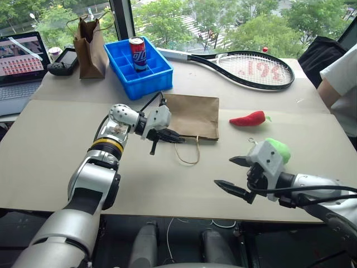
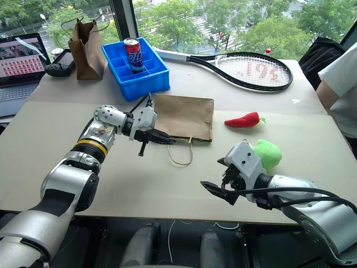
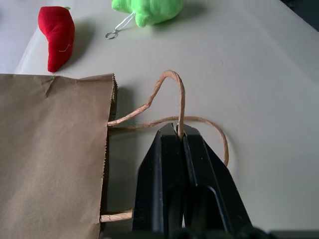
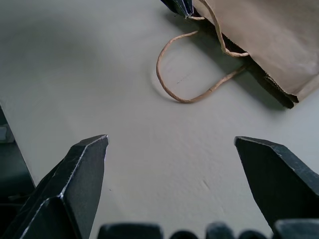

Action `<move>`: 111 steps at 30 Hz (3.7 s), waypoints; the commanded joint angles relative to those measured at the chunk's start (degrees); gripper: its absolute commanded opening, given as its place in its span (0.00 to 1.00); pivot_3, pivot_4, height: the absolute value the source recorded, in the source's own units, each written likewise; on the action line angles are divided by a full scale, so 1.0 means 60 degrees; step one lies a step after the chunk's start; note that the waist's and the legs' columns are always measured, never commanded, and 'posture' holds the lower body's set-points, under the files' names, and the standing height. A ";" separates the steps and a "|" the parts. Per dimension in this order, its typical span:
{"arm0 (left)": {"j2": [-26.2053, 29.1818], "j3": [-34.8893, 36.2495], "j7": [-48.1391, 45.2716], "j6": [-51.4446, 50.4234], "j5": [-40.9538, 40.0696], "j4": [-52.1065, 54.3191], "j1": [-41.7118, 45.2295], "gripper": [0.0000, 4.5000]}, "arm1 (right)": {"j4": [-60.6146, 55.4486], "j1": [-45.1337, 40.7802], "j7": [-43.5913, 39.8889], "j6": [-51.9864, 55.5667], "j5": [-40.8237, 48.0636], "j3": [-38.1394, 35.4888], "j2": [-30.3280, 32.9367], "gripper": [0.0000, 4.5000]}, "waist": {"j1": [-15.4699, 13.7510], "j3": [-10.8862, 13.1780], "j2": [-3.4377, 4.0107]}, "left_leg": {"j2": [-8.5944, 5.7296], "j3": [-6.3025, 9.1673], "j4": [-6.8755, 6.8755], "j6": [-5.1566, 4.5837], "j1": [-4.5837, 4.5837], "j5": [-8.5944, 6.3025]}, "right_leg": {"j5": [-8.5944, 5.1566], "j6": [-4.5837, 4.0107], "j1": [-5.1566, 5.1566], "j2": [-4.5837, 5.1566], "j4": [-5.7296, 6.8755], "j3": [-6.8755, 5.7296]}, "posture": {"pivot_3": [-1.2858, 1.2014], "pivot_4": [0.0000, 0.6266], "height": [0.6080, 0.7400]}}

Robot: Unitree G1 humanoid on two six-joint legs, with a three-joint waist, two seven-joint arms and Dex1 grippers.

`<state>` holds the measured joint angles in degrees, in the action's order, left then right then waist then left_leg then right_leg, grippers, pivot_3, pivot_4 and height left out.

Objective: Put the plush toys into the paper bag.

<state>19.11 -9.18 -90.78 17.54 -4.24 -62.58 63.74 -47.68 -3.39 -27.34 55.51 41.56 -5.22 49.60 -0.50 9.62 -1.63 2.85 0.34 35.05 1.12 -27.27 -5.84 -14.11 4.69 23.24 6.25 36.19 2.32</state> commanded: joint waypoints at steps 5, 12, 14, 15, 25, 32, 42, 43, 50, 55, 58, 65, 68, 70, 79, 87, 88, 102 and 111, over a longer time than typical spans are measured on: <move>0.0155 0.0088 0.0976 -0.5392 -0.0622 0.4241 -0.0491 0.00 | 0.0241 -0.0403 0.0916 -0.0258 -0.0599 0.0750 -0.1413 0.58 | 0.0037 0.0000 0.0001 | -0.0001 0.0011 0.0005 0.0000 0.0000 0.0000 | 0.0000 0.0002 -0.0006 -0.0005 0.0008 0.0000 | 0.52 0.24 0.93; 0.0264 0.0546 0.2508 -0.9263 -0.1626 0.7444 -0.1078 0.00 | 0.1548 -0.0994 0.1693 -0.1147 -0.1742 0.1761 -0.3255 0.08 | 0.0199 0.0000 0.0002 | 0.0001 0.0029 0.0007 -0.0002 0.0009 0.0003 | -0.0001 0.0004 -0.0002 -0.0015 0.0038 -0.0001 | 0.52 0.24 0.93; 0.0293 0.0655 0.2866 -1.0016 -0.1946 0.8040 -0.1161 0.00 | 0.2329 -0.1344 0.1803 -0.1690 -0.2126 0.2037 -0.3947 0.04 | 0.0239 -0.0001 0.0002 | -0.0001 0.0031 0.0017 -0.0002 0.0025 0.0003 | -0.0009 0.0011 -0.0004 -0.0016 0.0073 0.0002 | 0.52 0.24 0.93; 0.0227 0.0736 0.3162 -1.0215 -0.2033 0.8220 -0.1185 0.00 | 0.2879 -0.1599 0.1802 -0.2040 -0.2503 0.2345 -0.4179 0.04 | 0.0264 -0.0001 0.0002 | 0.0000 0.0031 0.0016 -0.0002 0.0030 0.0003 | -0.0010 0.0011 -0.0003 -0.0018 0.0078 0.0002 | 0.52 0.24 0.93; 0.0147 0.0972 0.4407 -1.1633 -0.3075 0.9237 -0.1270 0.00 | 0.5769 -0.2917 0.1596 -0.4139 -0.3897 0.2590 -0.5662 0.04 | 0.0215 -0.0001 0.0003 | -0.0001 0.0033 0.0010 0.0000 0.0047 0.0006 | -0.0014 0.0010 -0.0008 -0.0021 0.0098 0.0006 | 0.52 0.24 0.93; 0.0357 0.1732 0.5116 -1.2625 -0.4041 0.9628 -0.1012 0.00 | 0.7634 -0.3312 0.1343 -0.5151 -0.4675 0.2722 -0.6077 0.04 | 0.0259 0.0000 0.0003 | -0.0001 0.0033 0.0003 0.0002 0.0055 0.0007 | -0.0013 0.0009 -0.0004 -0.0022 0.0105 0.0006 | 0.52 0.24 0.93; 0.1961 0.1890 0.4899 -1.1609 -0.3927 0.8769 0.0496 0.00 | 0.7777 -0.3202 0.0405 -0.4827 -0.5555 0.3483 -0.5742 0.04 | 0.0279 0.0001 0.0005 | 0.0000 0.0034 -0.0011 0.0009 0.0063 0.0010 | -0.0014 0.0010 -0.0006 -0.0024 0.0102 0.0007 | 0.52 0.24 0.93; 0.2128 0.1838 0.4792 -1.1408 -0.3871 0.8701 0.0705 0.00 | 0.7668 -0.3196 0.0264 -0.4743 -0.5642 0.3635 -0.5666 0.04 | 0.0278 0.0001 0.0005 | 0.0000 0.0034 -0.0012 0.0010 0.0063 0.0010 | -0.0014 0.0010 -0.0004 -0.0023 0.0102 0.0006 | 0.52 0.24 0.93; 0.2813 0.1312 0.4010 -1.0113 -0.3458 0.8480 0.1501 0.00 | 0.7106 -0.3199 -0.0241 -0.4243 -0.5831 0.3985 -0.5515 0.04 | 0.0262 0.0001 0.0006 | -0.0001 0.0032 -0.0019 0.0015 0.0063 0.0012 | -0.0016 0.0008 -0.0001 -0.0023 0.0101 0.0006 | 0.52 0.24 0.93; 0.2861 0.1286 0.3785 -0.9898 -0.3520 0.8571 0.1605 0.00 | 0.6990 -0.3199 -0.0298 -0.4089 -0.5877 0.3896 -0.5530 0.04 | 0.0258 0.0001 0.0006 | 0.0000 0.0031 -0.0018 0.0015 0.0062 0.0012 | -0.0017 0.0006 0.0000 -0.0024 0.0102 0.0006 | 0.52 0.24 0.93; 0.2885 0.1175 0.3757 -0.9645 -0.3380 0.8729 0.1201 0.00 | 0.6907 -0.3170 -0.0325 -0.3987 -0.5919 0.3898 -0.5478 0.04 | 0.0257 0.0001 0.0005 | 0.0000 0.0032 -0.0018 0.0015 0.0061 0.0012 | -0.0018 0.0006 0.0001 -0.0023 0.0102 0.0006 | 0.52 0.24 0.93; 0.2470 0.1245 0.4167 -1.0076 -0.3813 0.9488 0.0377 0.00 | 0.6508 -0.3157 -0.0413 -0.3796 -0.5929 0.3734 -0.5379 0.04 | 0.0251 0.0001 0.0006 | 0.0000 0.0031 -0.0015 0.0014 0.0060 0.0012 | -0.0018 0.0006 -0.0001 -0.0023 0.0104 0.0007 | 0.52 0.24 0.93; 0.2325 0.1220 0.4423 -1.0326 -0.3951 0.9993 -0.0102 0.00 | 0.6163 -0.3251 -0.0516 -0.3628 -0.5796 0.3578 -0.5325 0.04 | 0.0250 0.0001 0.0006 | 0.0000 0.0031 -0.0015 0.0014 0.0060 0.0012 | -0.0017 0.0006 -0.0001 -0.0023 0.0105 0.0008 | 0.52 0.24 0.93; 0.2306 0.1314 0.4595 -1.0514 -0.4075 1.0194 -0.0249 0.00 | 0.5749 -0.3295 -0.0683 -0.3351 -0.5563 0.3408 -0.5265 0.04 | 0.0247 0.0002 0.0005 | 0.0001 0.0031 -0.0015 0.0014 0.0059 0.0013 | -0.0017 0.0006 0.0001 -0.0023 0.0108 0.0008 | 0.52 0.24 0.93; 0.2333 0.1405 0.4998 -1.1065 -0.4460 1.0763 -0.0665 0.00 | 0.3770 -0.3630 -0.0697 -0.1765 -0.3662 0.1192 -0.5190 0.26 | 0.0224 0.0002 0.0006 | 0.0001 0.0031 -0.0015 0.0014 0.0061 0.0013 | -0.0017 0.0005 0.0000 -0.0023 0.0108 0.0008 | 0.52 0.24 0.93; 0.2437 0.1237 0.5009 -1.1151 -0.4541 1.0790 -0.0869 0.00 | 0.3025 -0.3864 0.0063 -0.0543 -0.2234 -0.2079 -0.4161 0.88 | 0.0188 0.0002 0.0006 | 0.0002 0.0031 -0.0016 0.0014 0.0060 0.0013 | -0.0016 0.0003 -0.0003 -0.0023 0.0102 0.0007 | 0.52 0.24 0.93; 0.2404 0.1235 0.5034 -1.1195 -0.4585 1.0813 -0.0863 0.00 | 0.3093 -0.3830 0.0213 -0.0477 -0.2203 -0.2488 -0.3979 0.95 | 0.0175 0.0002 0.0006 | 0.0002 0.0031 -0.0016 0.0014 0.0060 0.0012 | -0.0017 0.0003 -0.0003 -0.0023 0.0100 0.0007 | 0.52 0.24 0.93; 0.2232 0.1316 0.5252 -1.2564 -0.5542 1.1153 -0.0569 0.00 | 0.5272 -0.0676 0.1019 -0.0201 -0.3635 -0.2753 -0.2462 0.88 | 0.0313 0.0005 0.0006 | -0.0001 0.0019 -0.0019 0.0011 0.0078 0.0012 | -0.0025 -0.0004 -0.0007 -0.0019 0.0101 0.0023 | 0.52 0.24 0.93; 0.2213 0.1288 0.5364 -1.2802 -0.5779 1.1263 -0.0523 0.00 | 0.4479 -0.0572 0.0028 -0.0080 -0.2705 -0.3066 -0.2138 0.25 | 0.0204 0.0005 0.0005 | -0.0001 0.0018 -0.0016 0.0012 0.0082 0.0012 | -0.0057 0.0047 -0.0023 -0.0019 0.0089 0.0024 | 0.52 0.24 0.93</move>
<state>32.25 -2.13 -58.92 -59.04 -37.71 2.83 58.45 -17.49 -6.83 -24.81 54.52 22.92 -21.49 34.79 0.72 9.65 -1.60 2.84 0.45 34.95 1.19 -26.78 -5.77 -14.45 4.97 23.10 6.14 36.73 2.46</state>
